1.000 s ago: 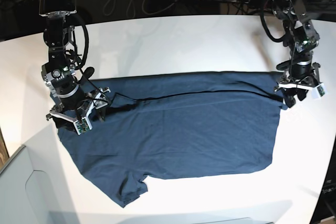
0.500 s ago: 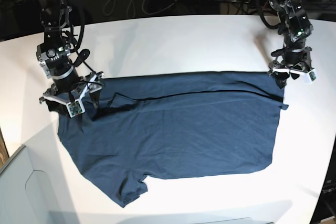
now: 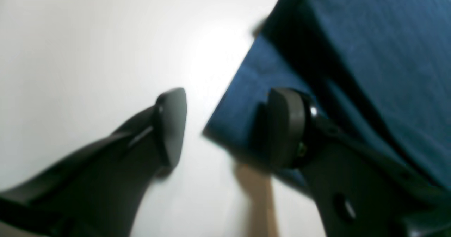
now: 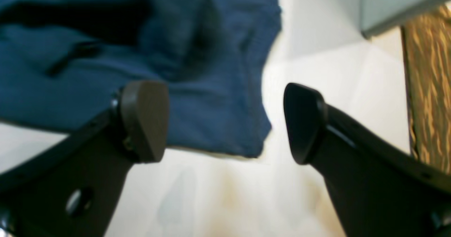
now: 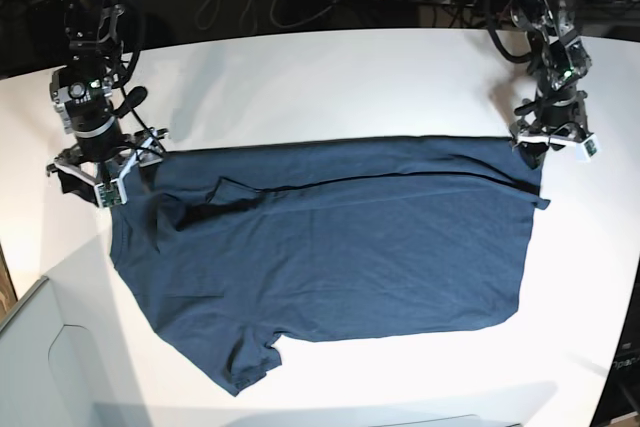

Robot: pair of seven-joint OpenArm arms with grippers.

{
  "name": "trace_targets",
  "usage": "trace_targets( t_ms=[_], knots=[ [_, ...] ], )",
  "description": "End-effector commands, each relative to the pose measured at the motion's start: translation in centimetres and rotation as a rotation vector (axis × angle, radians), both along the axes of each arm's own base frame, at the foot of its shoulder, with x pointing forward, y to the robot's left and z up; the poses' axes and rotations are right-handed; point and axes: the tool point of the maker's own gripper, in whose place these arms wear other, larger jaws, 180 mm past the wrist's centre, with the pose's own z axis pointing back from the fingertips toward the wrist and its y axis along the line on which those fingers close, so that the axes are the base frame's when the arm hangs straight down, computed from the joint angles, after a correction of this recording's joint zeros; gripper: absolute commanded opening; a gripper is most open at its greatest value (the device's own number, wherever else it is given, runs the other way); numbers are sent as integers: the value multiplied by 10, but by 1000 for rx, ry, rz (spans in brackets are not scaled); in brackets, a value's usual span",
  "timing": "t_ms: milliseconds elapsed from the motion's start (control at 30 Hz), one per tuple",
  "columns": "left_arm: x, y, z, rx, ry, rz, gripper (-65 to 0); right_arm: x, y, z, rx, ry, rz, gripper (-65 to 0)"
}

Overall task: Fold the T-shirt properly
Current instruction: 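Open the right gripper and regrasp the shirt edge near the sleeve, then hold the shirt edge with both grippers and pull it taut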

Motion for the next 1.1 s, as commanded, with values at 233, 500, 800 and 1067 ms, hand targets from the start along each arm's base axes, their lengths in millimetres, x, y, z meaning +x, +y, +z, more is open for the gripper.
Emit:
trace_targets(
  t_ms=[233, 500, 800, 1067],
  knots=[
    [-1, 0, 0, -9, 10, -3, -596, 6, -42, -24, -4, 53, -83, -162],
    [-4, 0, -3, -9, 20, -4, -650, 4, -63, -48, 22, 113, -150, -164],
    [-5, 0, -3, -9, 23, -4, -650, -8, -38, -70, 57, 213, 6, -421],
    [-9, 1, -1, -3, 22, -2, -650, -16, -36, -77, 56, 243, 33, -649]
  ],
)
